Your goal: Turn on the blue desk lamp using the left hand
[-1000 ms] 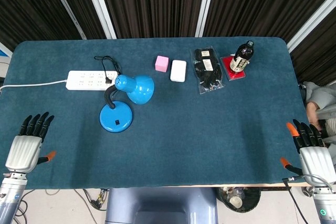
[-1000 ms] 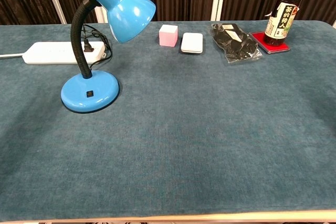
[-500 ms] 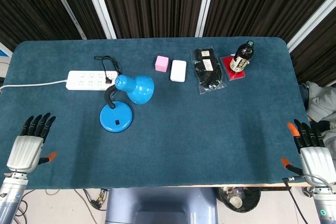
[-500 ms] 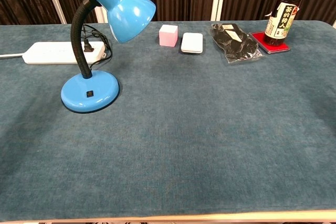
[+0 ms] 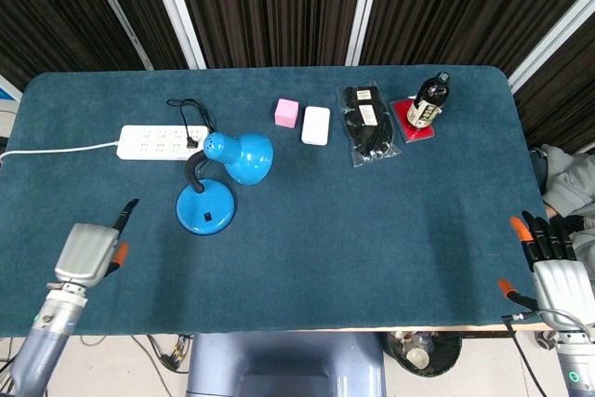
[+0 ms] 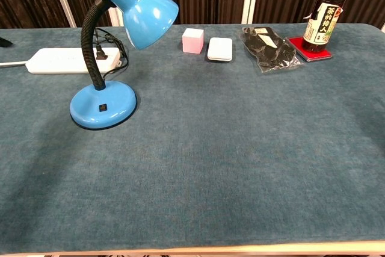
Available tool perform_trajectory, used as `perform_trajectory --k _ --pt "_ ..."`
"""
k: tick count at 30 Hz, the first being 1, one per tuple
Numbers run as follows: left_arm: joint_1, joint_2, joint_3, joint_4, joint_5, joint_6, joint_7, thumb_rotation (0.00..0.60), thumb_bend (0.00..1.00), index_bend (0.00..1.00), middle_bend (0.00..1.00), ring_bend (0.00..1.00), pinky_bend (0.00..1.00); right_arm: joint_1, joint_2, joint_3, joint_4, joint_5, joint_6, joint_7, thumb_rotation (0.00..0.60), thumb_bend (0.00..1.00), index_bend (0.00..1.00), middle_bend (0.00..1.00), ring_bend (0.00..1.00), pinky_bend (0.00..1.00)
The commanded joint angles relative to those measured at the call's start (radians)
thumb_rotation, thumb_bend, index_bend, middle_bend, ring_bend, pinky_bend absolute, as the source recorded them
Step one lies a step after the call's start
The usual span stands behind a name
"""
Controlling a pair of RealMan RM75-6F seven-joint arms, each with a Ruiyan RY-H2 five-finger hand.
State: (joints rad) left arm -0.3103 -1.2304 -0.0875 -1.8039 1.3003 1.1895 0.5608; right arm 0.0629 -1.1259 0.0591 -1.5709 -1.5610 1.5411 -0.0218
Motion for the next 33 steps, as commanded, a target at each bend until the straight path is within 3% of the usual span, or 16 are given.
perform_trajectory --k 1,5,13,21,33 --pt "-0.068 -0.062 -0.028 -0.041 -0.135 -0.077 0.108 0.600 0.53 0.00 0.88 0.82 0.83 0.000 0.001 0.000 -0.001 0.001 -0.001 0.003 0.600 0.25 0.00 0.00 0.00 0.00" --pt "-0.120 -0.136 -0.030 -0.034 -0.256 -0.105 0.217 0.600 0.54 0.00 0.88 0.82 0.83 0.000 0.002 0.000 -0.004 0.002 -0.002 0.007 0.600 0.25 0.00 0.00 0.00 0.00" --pt "-0.189 -0.250 -0.016 0.010 -0.391 -0.094 0.345 0.600 0.55 0.00 0.88 0.82 0.83 0.001 0.002 0.000 -0.006 0.004 -0.006 0.013 0.600 0.25 0.00 0.00 0.00 0.00" --pt "-0.231 -0.319 -0.008 0.059 -0.451 -0.077 0.376 0.600 0.55 0.00 0.88 0.82 0.83 0.002 0.003 0.000 -0.008 0.006 -0.010 0.015 0.600 0.25 0.00 0.00 0.00 0.00" --pt "-0.263 -0.348 0.008 0.087 -0.469 -0.060 0.365 0.600 0.55 0.00 0.88 0.82 0.83 0.002 0.003 0.000 -0.010 0.007 -0.010 0.014 0.600 0.25 0.00 0.00 0.00 0.00"
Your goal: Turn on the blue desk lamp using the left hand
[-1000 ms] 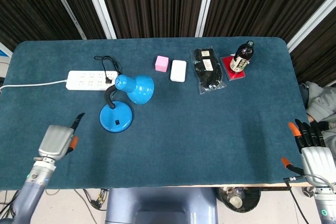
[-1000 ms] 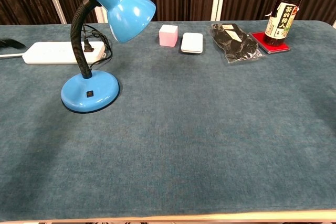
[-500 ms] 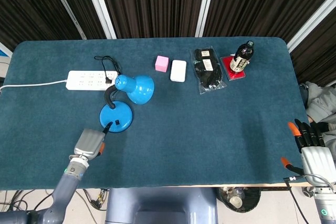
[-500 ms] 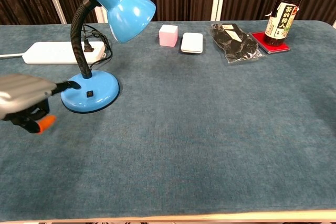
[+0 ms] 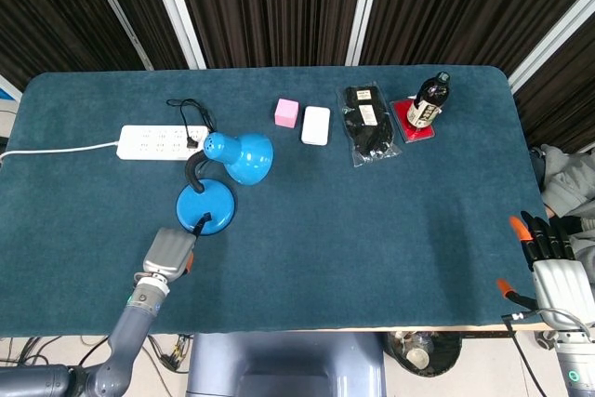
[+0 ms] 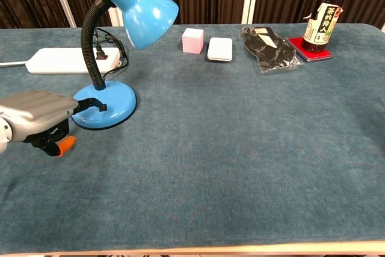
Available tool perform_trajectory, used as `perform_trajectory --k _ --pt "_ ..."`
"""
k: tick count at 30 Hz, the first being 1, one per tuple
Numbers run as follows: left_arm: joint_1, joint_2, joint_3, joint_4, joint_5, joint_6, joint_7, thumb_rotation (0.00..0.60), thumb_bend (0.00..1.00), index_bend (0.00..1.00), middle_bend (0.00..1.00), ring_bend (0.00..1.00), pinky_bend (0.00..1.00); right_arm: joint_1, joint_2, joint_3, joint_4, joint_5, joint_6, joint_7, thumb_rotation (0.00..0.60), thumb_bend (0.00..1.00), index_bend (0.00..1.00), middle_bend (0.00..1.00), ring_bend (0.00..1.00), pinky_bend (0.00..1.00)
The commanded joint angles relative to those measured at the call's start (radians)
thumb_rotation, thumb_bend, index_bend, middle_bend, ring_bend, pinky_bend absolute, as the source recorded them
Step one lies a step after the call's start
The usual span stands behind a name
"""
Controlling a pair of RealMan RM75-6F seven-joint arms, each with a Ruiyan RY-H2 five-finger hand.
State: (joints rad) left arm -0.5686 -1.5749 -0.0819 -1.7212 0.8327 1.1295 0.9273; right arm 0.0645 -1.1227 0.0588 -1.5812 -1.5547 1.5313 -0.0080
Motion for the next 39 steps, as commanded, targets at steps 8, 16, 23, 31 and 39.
perform_trajectory --k 8,16,23,31,39 --pt "-0.017 -0.015 0.014 0.010 -0.002 0.013 -0.014 0.600 0.56 0.00 0.88 0.82 0.83 0.000 0.001 0.001 -0.001 0.003 0.000 0.002 0.600 0.25 0.00 0.00 0.00 0.00" --pt "-0.022 -0.020 0.039 0.023 -0.025 0.014 -0.015 0.600 0.56 0.00 0.88 0.82 0.83 -0.001 0.001 0.002 -0.002 0.003 0.001 0.002 0.600 0.25 0.00 0.00 0.00 0.00" --pt "-0.028 -0.024 0.049 0.037 -0.040 0.011 -0.023 0.600 0.56 0.01 0.88 0.82 0.83 -0.001 0.000 0.002 -0.002 0.002 0.001 0.002 0.600 0.25 0.00 0.00 0.00 0.00" --pt "-0.029 -0.019 0.040 0.025 0.008 0.036 -0.068 0.600 0.53 0.01 0.87 0.81 0.82 -0.001 0.001 0.002 -0.003 0.004 0.002 0.004 0.600 0.25 0.00 0.00 0.00 0.00" --pt "0.021 0.087 0.042 -0.035 0.282 0.147 -0.255 0.600 0.25 0.00 0.21 0.27 0.41 -0.003 0.002 0.003 -0.003 0.003 0.005 0.006 0.600 0.25 0.00 0.00 0.00 0.00"
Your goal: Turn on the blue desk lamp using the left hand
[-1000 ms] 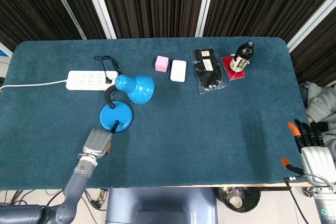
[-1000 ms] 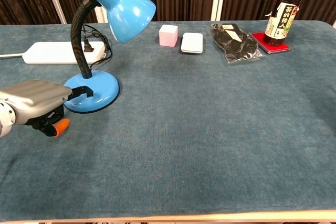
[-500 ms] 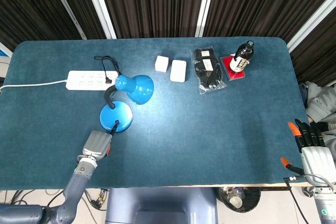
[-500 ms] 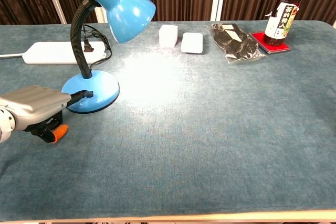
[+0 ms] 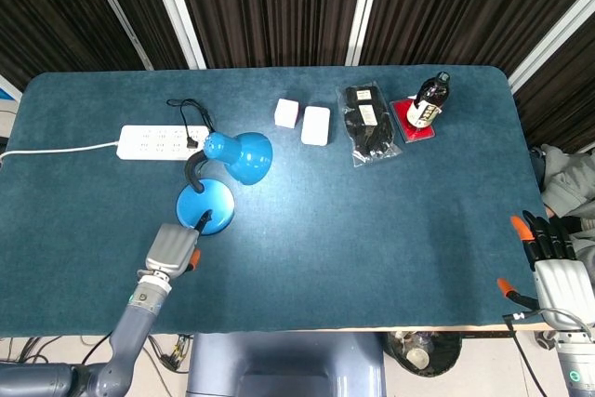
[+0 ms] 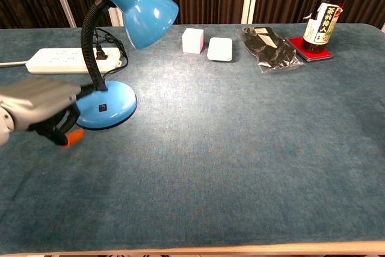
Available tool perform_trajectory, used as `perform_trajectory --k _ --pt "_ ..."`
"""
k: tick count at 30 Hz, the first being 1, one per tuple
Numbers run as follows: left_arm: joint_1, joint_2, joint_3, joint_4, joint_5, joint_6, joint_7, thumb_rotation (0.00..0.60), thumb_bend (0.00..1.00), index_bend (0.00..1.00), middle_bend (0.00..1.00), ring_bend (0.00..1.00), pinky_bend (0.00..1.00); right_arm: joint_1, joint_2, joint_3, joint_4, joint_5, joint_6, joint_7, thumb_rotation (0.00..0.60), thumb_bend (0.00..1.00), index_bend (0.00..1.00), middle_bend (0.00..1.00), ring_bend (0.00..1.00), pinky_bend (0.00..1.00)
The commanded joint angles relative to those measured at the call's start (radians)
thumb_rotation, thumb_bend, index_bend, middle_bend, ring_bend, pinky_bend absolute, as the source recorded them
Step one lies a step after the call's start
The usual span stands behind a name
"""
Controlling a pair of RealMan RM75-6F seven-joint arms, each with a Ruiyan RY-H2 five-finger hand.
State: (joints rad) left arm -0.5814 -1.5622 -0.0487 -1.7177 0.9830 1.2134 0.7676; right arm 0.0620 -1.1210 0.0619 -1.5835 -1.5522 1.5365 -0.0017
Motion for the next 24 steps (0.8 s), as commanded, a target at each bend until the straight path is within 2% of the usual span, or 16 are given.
perform_trajectory --k 1,5,8,10,16,20,24 --pt "0.042 0.092 0.016 -0.044 0.155 0.076 -0.110 0.600 0.22 0.00 0.14 0.20 0.34 0.000 0.000 0.000 0.000 0.000 0.000 0.000 0.600 0.25 0.00 0.00 0.00 0.00" --pt "0.098 0.181 0.070 -0.052 0.257 0.137 -0.172 0.600 0.13 0.00 0.01 0.03 0.13 0.000 -0.001 -0.001 0.001 -0.002 0.000 -0.006 0.600 0.25 0.00 0.00 0.00 0.00" --pt "0.148 0.244 0.121 -0.031 0.333 0.189 -0.214 0.600 0.10 0.00 0.00 0.00 0.04 0.000 -0.003 -0.001 0.001 -0.002 0.000 -0.013 0.600 0.25 0.00 0.00 0.00 0.00" --pt "0.188 0.283 0.156 0.003 0.396 0.237 -0.260 0.600 0.10 0.00 0.00 0.00 0.04 0.001 -0.004 -0.001 0.001 -0.002 0.000 -0.018 0.600 0.25 0.00 0.00 0.00 0.00" --pt "0.295 0.354 0.201 0.074 0.459 0.340 -0.423 0.600 0.10 0.00 0.00 0.00 0.03 -0.001 -0.006 -0.001 -0.002 -0.001 0.001 -0.027 0.600 0.25 0.00 0.00 0.00 0.00" --pt "0.322 0.363 0.198 0.102 0.457 0.340 -0.486 0.600 0.10 0.00 0.00 0.00 0.03 0.000 -0.007 -0.001 -0.005 -0.001 0.000 -0.030 0.600 0.25 0.00 0.00 0.00 0.00" --pt "0.324 0.359 0.184 0.098 0.459 0.316 -0.489 0.600 0.10 0.00 0.00 0.00 0.03 0.000 -0.009 0.000 -0.007 0.001 0.000 -0.034 0.600 0.25 0.00 0.00 0.00 0.00"
